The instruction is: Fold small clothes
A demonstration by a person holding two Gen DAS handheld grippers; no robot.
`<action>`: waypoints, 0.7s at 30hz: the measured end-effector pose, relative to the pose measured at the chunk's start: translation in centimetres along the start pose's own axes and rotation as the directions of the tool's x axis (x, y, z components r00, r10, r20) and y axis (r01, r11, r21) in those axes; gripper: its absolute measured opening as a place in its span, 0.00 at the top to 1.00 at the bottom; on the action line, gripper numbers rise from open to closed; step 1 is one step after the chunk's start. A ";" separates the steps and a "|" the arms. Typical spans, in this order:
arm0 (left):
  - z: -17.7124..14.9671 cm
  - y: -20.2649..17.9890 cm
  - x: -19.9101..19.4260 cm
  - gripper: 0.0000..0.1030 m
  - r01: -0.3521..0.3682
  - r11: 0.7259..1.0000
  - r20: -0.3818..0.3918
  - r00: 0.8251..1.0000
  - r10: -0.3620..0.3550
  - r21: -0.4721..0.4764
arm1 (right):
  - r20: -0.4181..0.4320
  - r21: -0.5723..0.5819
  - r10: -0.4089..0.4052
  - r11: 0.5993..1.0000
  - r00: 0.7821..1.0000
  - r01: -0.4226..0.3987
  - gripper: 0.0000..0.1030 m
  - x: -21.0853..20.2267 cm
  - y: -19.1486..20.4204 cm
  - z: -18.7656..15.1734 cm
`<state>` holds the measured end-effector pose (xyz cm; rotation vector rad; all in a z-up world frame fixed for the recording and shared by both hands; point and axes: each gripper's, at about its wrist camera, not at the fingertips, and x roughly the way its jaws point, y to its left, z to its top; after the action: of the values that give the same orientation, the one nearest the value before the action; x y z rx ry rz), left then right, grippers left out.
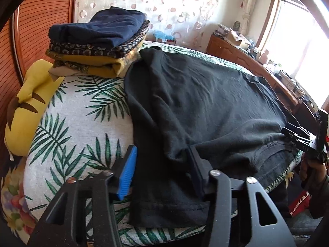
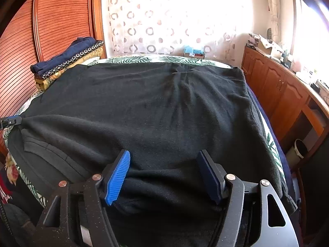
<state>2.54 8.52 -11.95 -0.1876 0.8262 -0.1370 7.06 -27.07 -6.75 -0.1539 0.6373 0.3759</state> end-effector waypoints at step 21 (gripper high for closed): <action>8.6 -11.5 -4.8 0.93 0.199 0.933 0.154 0.955 -0.253 0.300 | 0.035 0.102 0.017 0.995 0.999 -0.021 0.31 -3.9 -3.2 0.3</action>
<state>5.17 -0.78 -0.33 -0.0251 0.5834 -0.4468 5.59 -31.10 -4.09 -0.0433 0.6234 0.3628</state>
